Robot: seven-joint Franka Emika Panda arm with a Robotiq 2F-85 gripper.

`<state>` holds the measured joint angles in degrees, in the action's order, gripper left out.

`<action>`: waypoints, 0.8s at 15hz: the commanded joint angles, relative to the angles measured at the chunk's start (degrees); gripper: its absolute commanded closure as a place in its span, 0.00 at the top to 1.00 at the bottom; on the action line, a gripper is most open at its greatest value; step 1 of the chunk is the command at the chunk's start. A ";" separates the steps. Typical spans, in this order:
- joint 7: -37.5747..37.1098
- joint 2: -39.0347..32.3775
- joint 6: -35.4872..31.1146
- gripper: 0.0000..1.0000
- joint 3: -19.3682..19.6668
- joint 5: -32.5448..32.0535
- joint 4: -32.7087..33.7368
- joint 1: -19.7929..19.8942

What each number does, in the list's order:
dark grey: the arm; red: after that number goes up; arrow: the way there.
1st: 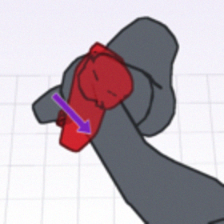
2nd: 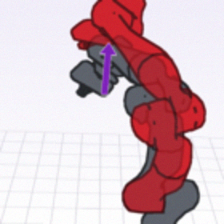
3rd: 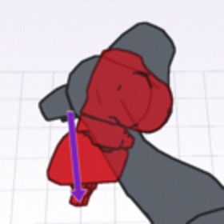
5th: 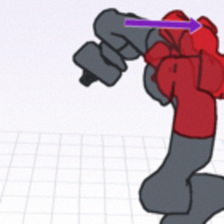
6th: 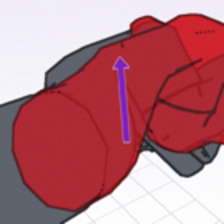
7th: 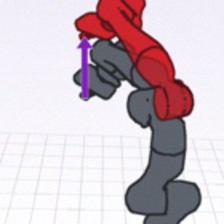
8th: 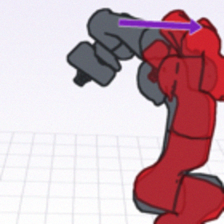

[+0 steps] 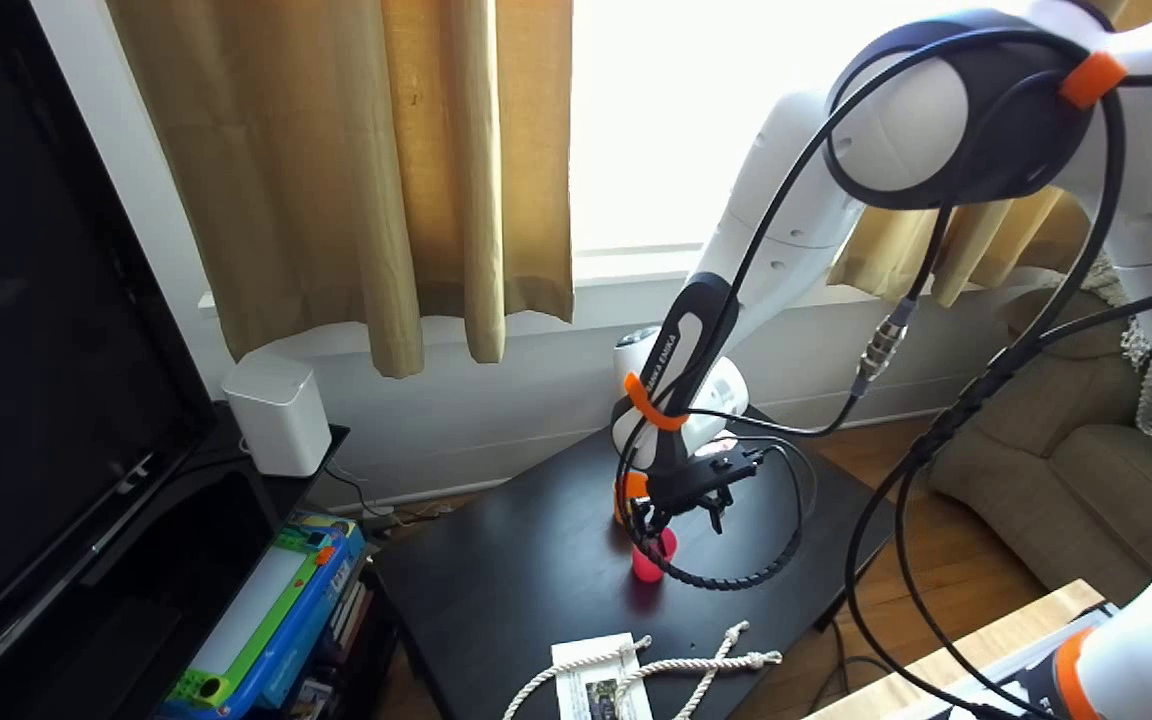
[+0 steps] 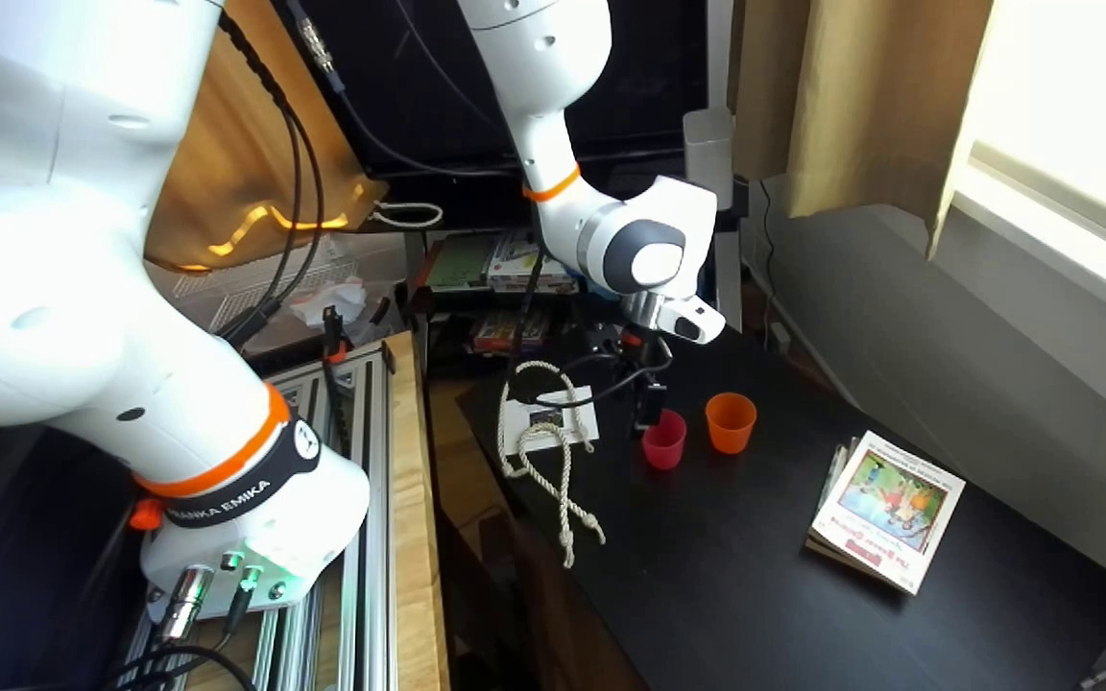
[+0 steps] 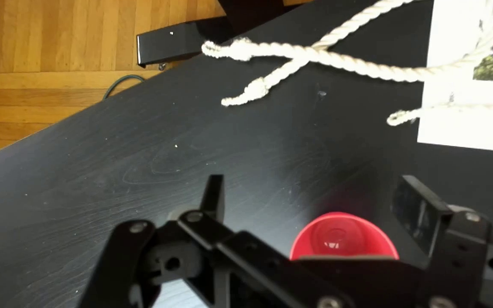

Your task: Lay the pink cup on its side, then lay the orange cup on its side and turn the orange cup upside down then the pink cup

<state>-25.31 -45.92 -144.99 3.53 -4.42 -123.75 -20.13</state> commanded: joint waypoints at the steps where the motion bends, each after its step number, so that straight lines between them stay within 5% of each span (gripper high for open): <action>1: -6.15 -6.00 -5.08 1.00 4.21 -1.88 3.47 -4.84; 12: -11.93 -14.23 -15.03 1.00 8.48 1.32 6.96 -9.83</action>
<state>-35.56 -57.90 -158.48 10.79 -4.40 -117.89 -28.29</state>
